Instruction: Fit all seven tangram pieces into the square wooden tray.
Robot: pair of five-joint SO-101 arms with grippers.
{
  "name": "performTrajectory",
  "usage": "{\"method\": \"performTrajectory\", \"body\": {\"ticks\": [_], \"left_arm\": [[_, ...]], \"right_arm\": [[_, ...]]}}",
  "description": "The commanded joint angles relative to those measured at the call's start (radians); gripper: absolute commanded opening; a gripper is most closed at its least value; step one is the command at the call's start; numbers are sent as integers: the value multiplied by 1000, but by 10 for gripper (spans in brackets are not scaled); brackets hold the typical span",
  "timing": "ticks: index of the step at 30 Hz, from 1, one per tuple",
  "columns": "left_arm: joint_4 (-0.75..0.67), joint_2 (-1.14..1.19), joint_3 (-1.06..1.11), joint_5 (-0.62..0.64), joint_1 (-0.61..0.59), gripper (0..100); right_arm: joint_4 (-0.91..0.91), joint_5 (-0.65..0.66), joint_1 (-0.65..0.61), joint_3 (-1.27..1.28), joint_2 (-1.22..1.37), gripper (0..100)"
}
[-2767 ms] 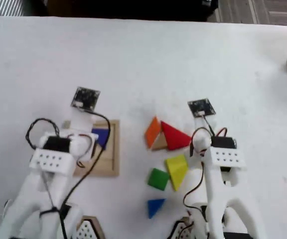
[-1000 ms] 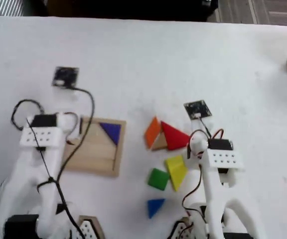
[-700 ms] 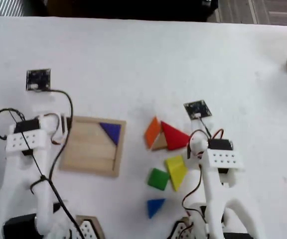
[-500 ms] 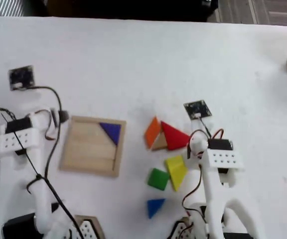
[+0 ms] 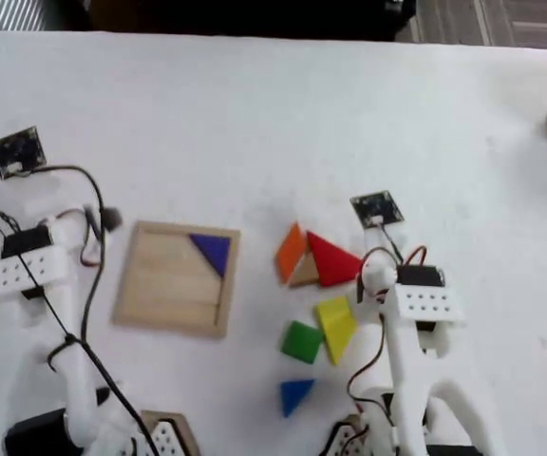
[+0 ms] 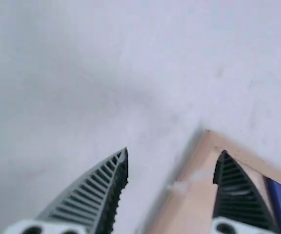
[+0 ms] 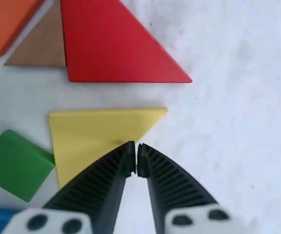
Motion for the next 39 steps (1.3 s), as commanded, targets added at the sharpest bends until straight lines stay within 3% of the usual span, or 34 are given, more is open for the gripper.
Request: {"method": "performTrajectory", "body": {"ticks": [1, 4, 11, 18, 24, 27, 31, 39], "left_arm": [[38, -42, -55, 11, 2, 286], [43, -42, -54, 11, 7, 254], [-26, -42, -3, 11, 12, 27], [-58, -39, 15, 11, 12, 24], [-58, -36, 18, 6, 39, 24], [-60, -39, 31, -51, 41, 24], [-101, -42, 57, -91, 61, 24], [-115, -42, 61, -89, 64, 26]], "right_arm": [[-19, 11, -15, -8, -35, 18], [-19, 9, -16, -15, -35, 19], [-15, -104, -114, -158, -25, 21], [-21, -276, -285, -308, 48, 22], [-119, -539, -352, -460, 303, 23], [-136, -621, -377, -546, 444, 84], [-134, -644, -378, -621, 585, 183], [-134, -647, -397, -640, 634, 197]]}}
